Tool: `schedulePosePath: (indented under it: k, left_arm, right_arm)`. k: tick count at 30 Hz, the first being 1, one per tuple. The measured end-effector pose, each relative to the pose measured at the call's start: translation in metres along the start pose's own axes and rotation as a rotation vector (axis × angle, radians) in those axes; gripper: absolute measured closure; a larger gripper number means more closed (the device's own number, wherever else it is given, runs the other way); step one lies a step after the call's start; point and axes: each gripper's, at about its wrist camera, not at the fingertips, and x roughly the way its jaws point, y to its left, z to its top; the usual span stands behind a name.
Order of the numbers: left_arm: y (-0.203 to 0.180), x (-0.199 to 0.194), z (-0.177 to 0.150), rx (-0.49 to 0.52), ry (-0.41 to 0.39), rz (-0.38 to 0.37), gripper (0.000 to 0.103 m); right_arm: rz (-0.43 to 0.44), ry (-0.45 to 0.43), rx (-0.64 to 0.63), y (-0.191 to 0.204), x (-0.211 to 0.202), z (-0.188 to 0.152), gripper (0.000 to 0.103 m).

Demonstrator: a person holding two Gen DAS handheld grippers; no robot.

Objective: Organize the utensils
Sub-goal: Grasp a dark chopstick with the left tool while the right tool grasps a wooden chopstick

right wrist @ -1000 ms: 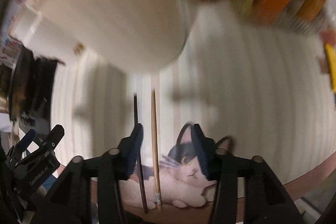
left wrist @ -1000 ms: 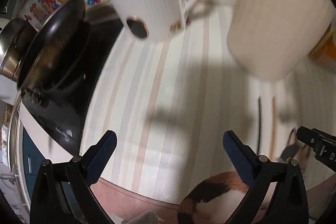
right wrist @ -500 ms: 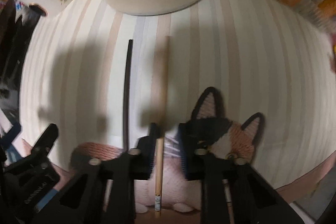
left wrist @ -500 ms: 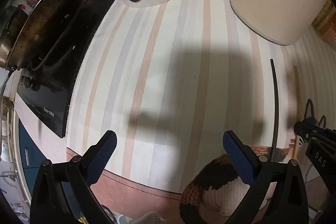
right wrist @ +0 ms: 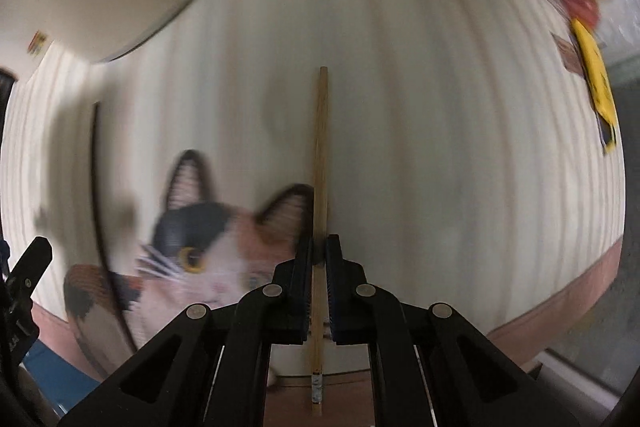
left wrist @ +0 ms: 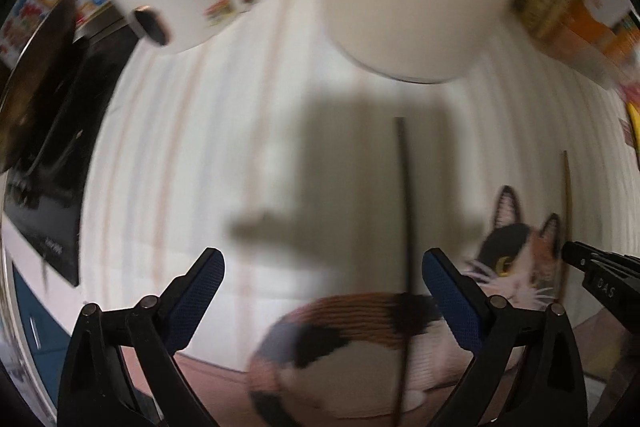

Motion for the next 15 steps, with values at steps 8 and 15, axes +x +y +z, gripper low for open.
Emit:
schedulePosePath:
  k: [8,15]
  left_arm:
    - [-0.025,0.022,0.007,0.068,0.056,-0.03,0.036]
    - [-0.013,0.031,0.005,0.041,0.075,-0.069,0.097]
  right_arm:
    - [0.011,-0.011,0.05,-0.026,0.001,-0.008,0.096]
    - [0.017,-0.015,0.055,-0.01,-0.001,-0.015,0.096]
